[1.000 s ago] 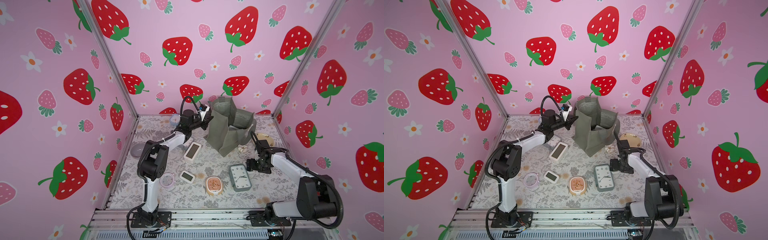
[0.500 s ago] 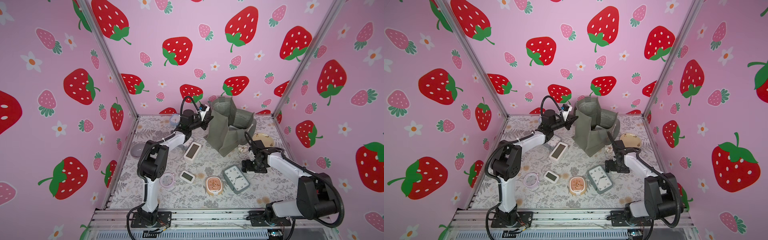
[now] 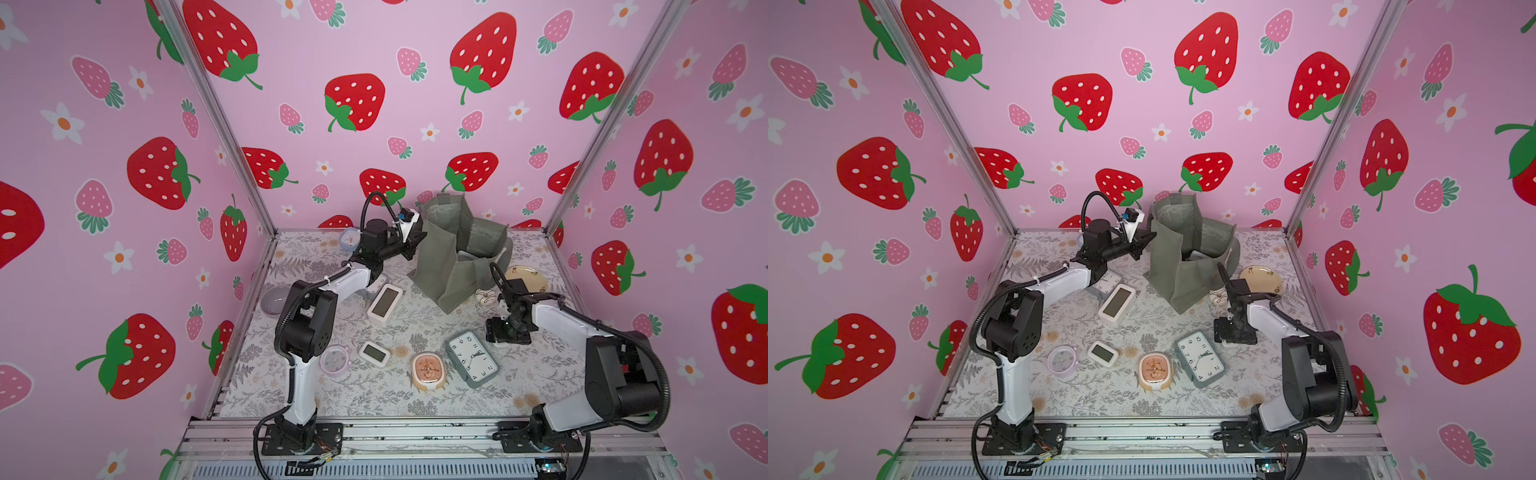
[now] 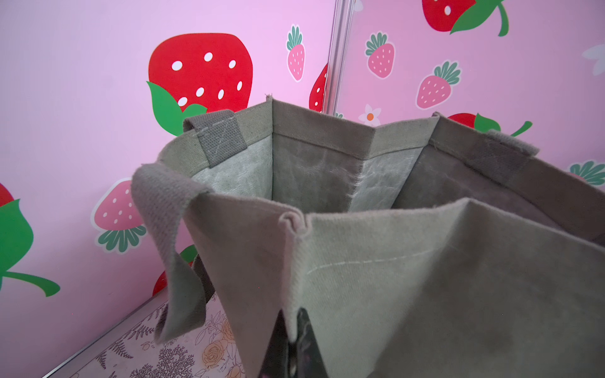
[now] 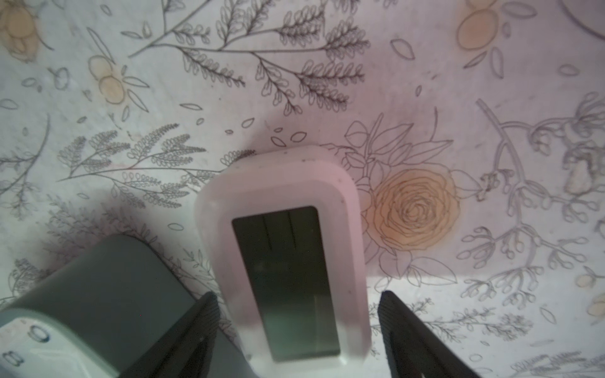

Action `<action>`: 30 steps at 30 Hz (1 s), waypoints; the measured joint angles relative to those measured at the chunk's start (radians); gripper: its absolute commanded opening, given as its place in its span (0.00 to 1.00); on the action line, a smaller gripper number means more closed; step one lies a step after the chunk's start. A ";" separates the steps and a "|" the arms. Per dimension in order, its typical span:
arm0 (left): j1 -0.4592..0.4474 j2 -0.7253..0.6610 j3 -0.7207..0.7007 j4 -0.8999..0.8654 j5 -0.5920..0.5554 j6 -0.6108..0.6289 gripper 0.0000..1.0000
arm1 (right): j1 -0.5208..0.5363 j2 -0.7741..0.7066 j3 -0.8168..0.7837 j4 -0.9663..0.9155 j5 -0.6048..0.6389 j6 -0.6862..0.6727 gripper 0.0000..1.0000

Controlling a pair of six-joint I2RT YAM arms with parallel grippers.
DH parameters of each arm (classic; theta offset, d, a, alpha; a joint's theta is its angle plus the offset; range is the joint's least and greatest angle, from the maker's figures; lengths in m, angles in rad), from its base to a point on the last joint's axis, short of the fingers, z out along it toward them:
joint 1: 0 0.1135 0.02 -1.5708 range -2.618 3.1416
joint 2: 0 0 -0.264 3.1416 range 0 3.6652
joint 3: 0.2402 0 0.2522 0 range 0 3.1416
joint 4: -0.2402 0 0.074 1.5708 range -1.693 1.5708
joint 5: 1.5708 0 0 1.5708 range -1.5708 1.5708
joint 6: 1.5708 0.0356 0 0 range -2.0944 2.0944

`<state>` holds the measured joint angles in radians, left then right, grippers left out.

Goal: Put the alarm clock into the canvas bag
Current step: Pick up the alarm from the center of the board.

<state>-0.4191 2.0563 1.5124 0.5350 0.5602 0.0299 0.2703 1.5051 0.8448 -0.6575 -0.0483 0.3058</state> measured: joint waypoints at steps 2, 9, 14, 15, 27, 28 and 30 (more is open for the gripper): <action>0.000 0.000 0.000 0.000 0.000 0.000 0.00 | 0.000 0.005 0.000 0.010 -0.008 -0.002 0.67; 0.000 0.000 0.000 0.000 0.000 0.000 0.00 | 0.000 -0.002 -0.001 0.022 -0.019 0.000 0.56; 0.000 0.000 0.000 0.000 0.000 0.000 0.00 | 0.000 -0.075 -0.013 0.018 -0.027 0.018 0.54; 0.000 0.000 0.000 0.000 0.000 0.000 0.00 | 0.000 -0.097 -0.014 0.014 -0.031 0.023 0.54; 0.013 0.000 0.000 0.000 0.005 0.000 0.00 | 0.000 -0.356 0.215 -0.171 -0.046 0.094 0.54; 0.014 0.000 0.000 0.000 0.007 0.000 0.00 | 0.000 -0.365 0.255 -0.183 -0.049 0.099 0.54; 0.015 0.000 0.000 0.000 0.009 0.000 0.00 | 0.000 -0.372 0.336 -0.202 -0.057 0.107 0.54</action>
<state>-0.4038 2.0563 1.5124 0.5346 0.5694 0.0299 0.2703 1.1336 1.1809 -0.8593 -0.1051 0.4126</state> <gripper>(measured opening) 0.064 0.568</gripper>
